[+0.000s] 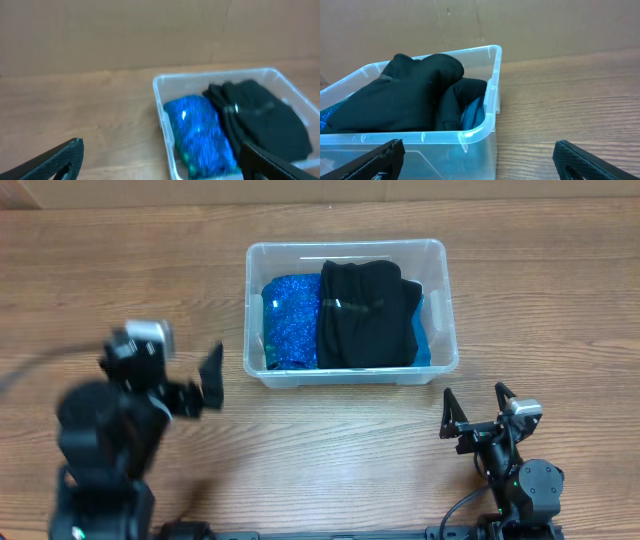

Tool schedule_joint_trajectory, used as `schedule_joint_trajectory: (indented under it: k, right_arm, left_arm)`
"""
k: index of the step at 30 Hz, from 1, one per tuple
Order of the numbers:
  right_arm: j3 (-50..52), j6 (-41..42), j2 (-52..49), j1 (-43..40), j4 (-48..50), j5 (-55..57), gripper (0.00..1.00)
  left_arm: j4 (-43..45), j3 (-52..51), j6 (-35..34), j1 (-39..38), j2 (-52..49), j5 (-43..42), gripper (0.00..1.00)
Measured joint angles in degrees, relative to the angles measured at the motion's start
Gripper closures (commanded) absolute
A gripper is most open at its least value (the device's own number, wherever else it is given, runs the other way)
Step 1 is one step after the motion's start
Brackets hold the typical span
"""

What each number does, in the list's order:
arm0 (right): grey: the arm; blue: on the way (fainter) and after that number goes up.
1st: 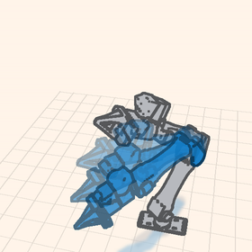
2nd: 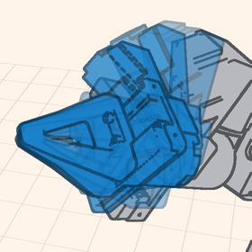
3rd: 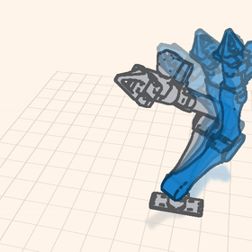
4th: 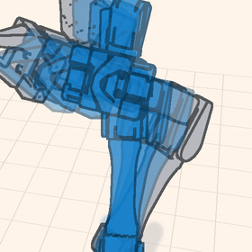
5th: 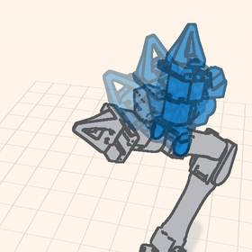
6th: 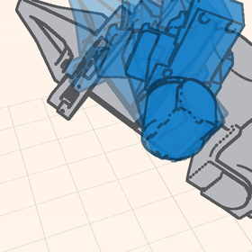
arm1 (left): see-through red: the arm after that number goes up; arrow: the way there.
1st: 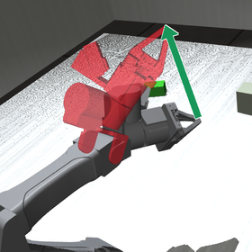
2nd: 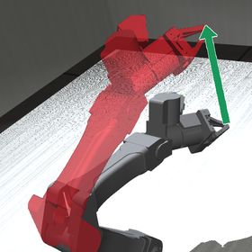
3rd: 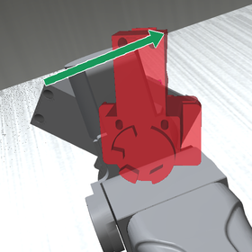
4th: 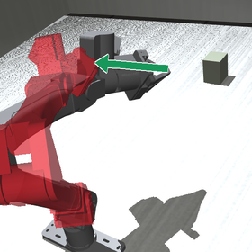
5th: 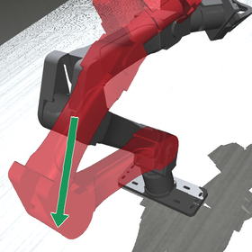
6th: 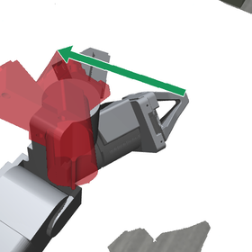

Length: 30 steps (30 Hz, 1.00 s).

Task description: Pack container

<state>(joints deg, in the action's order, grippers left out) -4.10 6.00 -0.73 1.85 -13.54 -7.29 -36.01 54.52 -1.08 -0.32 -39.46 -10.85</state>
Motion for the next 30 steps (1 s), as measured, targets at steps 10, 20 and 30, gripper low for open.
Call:
schedule_joint_trajectory:
  k: [10,20,30]
  right_arm:
    - [0.0,0.0,0.0,0.0,0.0,0.0,0.0]
    - [0.0,0.0,0.0,0.0,0.0,0.0,0.0]
    - [0.0,0.0,0.0,0.0,0.1,0.0,0.0]
  left_arm:
    - [6.0,-27.9,0.1,-0.2,22.7,-0.9,0.0]
    - [12.5,-46.0,0.1,-0.9,37.5,-1.0,0.0]
    - [13.8,-47.6,0.1,-0.9,38.4,-1.0,0.0]
